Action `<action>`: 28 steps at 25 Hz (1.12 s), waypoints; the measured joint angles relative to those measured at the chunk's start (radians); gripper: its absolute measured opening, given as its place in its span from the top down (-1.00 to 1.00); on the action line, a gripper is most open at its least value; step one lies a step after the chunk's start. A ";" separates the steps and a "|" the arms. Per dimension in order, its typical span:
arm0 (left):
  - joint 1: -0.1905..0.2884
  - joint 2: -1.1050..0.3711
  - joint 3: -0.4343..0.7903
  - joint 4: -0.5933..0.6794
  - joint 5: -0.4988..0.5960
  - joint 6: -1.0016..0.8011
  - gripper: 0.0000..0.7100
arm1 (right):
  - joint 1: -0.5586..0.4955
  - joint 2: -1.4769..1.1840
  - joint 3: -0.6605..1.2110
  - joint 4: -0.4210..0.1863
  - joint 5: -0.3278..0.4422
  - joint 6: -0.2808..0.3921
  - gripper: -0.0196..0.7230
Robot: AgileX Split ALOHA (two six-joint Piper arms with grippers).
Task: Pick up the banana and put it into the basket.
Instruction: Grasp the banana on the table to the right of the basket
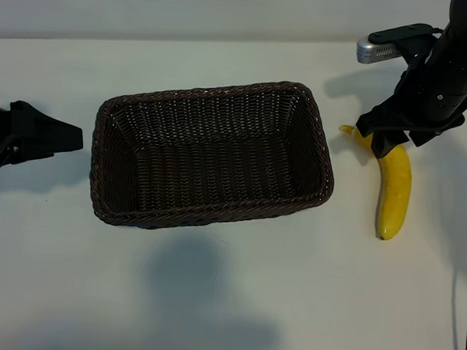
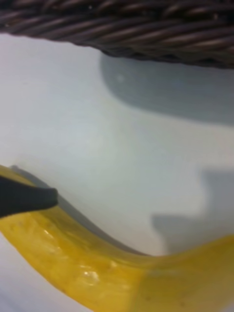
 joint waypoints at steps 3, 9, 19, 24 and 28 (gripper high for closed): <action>0.000 0.000 0.000 0.000 0.000 0.000 -0.65 | 0.000 0.008 0.000 0.000 -0.008 0.000 -0.61; 0.000 0.000 0.000 -0.001 0.000 0.000 -0.65 | 0.000 0.010 0.000 0.000 -0.017 0.000 -0.61; 0.000 0.000 0.000 -0.001 0.000 0.000 -0.65 | 0.000 0.024 0.000 -0.021 -0.034 -0.003 -0.61; 0.000 0.000 0.000 -0.001 0.000 0.000 -0.65 | 0.000 0.050 0.000 -0.022 -0.035 -0.004 -0.61; 0.000 0.000 0.000 -0.001 0.001 0.000 -0.65 | 0.000 0.051 0.000 -0.031 -0.038 -0.004 -0.61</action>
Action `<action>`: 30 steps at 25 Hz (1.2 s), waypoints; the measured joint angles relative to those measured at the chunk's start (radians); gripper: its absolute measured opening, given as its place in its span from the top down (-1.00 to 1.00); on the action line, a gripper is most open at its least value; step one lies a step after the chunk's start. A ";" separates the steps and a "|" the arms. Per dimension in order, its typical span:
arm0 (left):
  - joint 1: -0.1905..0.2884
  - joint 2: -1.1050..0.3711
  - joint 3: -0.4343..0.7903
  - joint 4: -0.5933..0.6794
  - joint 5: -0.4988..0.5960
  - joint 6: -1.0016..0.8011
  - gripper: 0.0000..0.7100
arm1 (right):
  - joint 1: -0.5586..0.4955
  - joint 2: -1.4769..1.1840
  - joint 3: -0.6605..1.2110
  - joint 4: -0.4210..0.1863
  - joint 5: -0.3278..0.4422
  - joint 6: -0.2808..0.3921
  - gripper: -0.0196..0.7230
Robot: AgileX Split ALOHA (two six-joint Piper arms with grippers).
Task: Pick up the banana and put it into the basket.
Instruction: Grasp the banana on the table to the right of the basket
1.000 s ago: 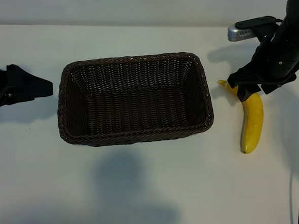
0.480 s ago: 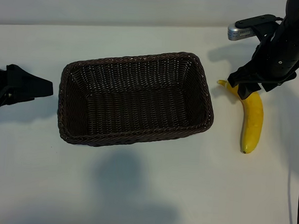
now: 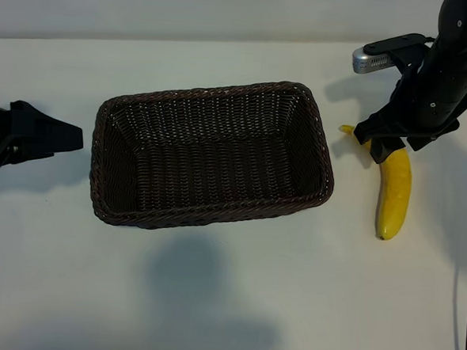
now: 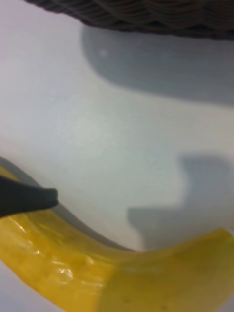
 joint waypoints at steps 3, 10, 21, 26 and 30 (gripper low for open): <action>0.000 0.000 0.000 0.000 0.000 0.000 -0.65 | 0.000 0.000 0.000 -0.006 0.000 -0.001 -0.61; 0.000 0.000 0.000 0.000 0.003 0.000 -0.65 | 0.000 0.002 0.000 -0.005 0.000 -0.003 -0.61; 0.000 0.000 0.000 0.000 0.003 0.000 -0.65 | 0.000 0.053 0.000 0.011 -0.004 -0.008 -0.61; 0.000 0.000 0.000 0.000 0.006 0.001 -0.65 | 0.000 0.081 -0.001 -0.001 -0.016 -0.008 -0.61; 0.000 0.000 0.000 0.000 0.007 0.001 -0.65 | 0.000 0.117 0.000 0.010 -0.022 -0.008 -0.61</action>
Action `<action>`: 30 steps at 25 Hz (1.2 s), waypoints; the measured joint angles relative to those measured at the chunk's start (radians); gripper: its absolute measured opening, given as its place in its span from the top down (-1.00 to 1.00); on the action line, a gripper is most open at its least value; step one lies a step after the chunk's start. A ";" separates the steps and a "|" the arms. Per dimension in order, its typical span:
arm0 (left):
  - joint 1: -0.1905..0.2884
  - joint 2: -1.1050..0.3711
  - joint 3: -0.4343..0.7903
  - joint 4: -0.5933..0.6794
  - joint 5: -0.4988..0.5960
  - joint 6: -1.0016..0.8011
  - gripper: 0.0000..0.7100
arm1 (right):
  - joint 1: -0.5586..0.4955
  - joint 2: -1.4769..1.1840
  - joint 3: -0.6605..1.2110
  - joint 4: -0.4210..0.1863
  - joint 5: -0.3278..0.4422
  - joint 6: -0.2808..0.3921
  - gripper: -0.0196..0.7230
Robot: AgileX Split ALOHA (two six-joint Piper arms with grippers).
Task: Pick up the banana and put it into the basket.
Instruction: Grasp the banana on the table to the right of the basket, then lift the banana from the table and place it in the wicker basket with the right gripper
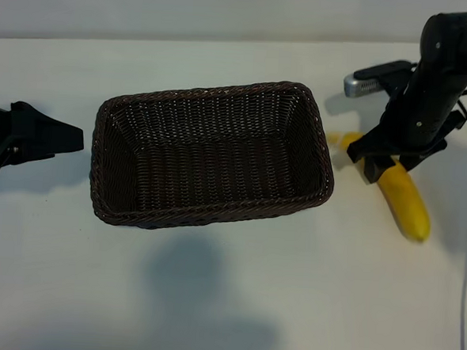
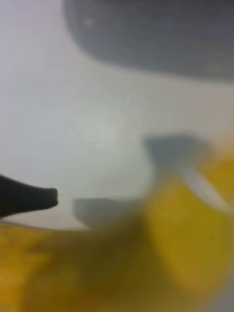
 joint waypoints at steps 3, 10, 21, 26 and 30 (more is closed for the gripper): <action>0.000 0.000 0.000 0.000 0.001 0.001 -0.65 | 0.000 0.007 0.000 0.002 -0.005 0.001 -0.61; 0.000 0.000 0.000 0.000 0.003 0.003 -0.65 | 0.000 0.009 0.000 0.003 -0.005 0.005 -0.51; 0.000 0.000 0.000 0.000 0.004 0.003 -0.65 | 0.000 0.009 0.000 -0.034 -0.003 0.097 -0.20; 0.000 0.000 0.000 0.000 0.007 0.003 -0.64 | 0.000 0.001 0.000 -0.047 -0.003 0.100 -0.20; 0.000 0.000 0.000 -0.001 0.008 0.003 -0.64 | 0.000 -0.030 -0.003 -0.070 0.005 0.118 -0.20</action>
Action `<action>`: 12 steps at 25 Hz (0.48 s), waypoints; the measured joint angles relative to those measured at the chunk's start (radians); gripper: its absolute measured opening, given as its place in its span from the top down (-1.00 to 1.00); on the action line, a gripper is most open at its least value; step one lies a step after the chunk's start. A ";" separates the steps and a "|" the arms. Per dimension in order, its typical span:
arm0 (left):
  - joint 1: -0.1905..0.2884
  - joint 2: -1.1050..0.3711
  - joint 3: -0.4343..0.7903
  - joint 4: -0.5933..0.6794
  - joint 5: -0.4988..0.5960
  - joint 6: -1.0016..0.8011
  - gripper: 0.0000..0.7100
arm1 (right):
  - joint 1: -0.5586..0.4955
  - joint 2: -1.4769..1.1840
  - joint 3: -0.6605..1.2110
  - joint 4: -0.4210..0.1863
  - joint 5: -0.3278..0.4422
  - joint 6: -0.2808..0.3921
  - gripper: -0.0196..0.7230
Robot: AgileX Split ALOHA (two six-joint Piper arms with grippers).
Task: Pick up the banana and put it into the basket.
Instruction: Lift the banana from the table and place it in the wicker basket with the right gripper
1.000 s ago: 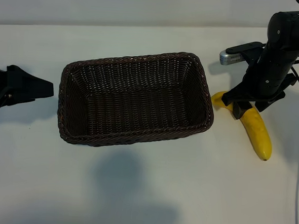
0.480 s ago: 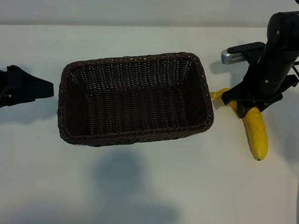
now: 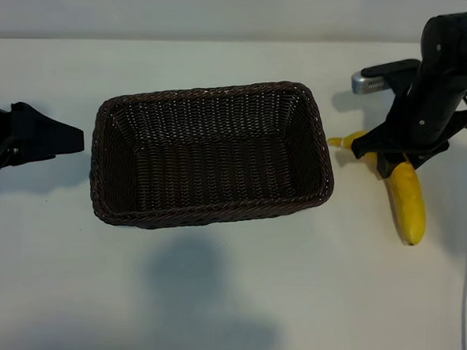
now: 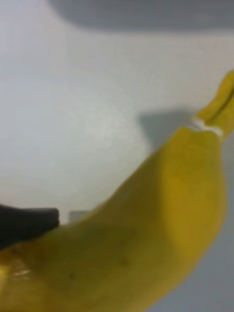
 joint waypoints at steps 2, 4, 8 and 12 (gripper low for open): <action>0.000 0.000 0.000 0.000 0.001 0.000 -0.64 | 0.000 -0.024 -0.014 -0.018 0.019 0.010 -0.20; 0.000 0.000 0.000 0.000 0.002 0.001 -0.64 | 0.000 -0.048 -0.031 -0.028 0.032 0.016 -0.20; 0.000 0.000 0.000 -0.001 0.002 0.001 -0.63 | 0.000 -0.104 -0.047 -0.031 0.041 0.022 -0.20; 0.000 0.000 0.000 -0.001 0.002 0.001 -0.63 | 0.000 -0.133 -0.047 -0.028 0.053 0.024 -0.20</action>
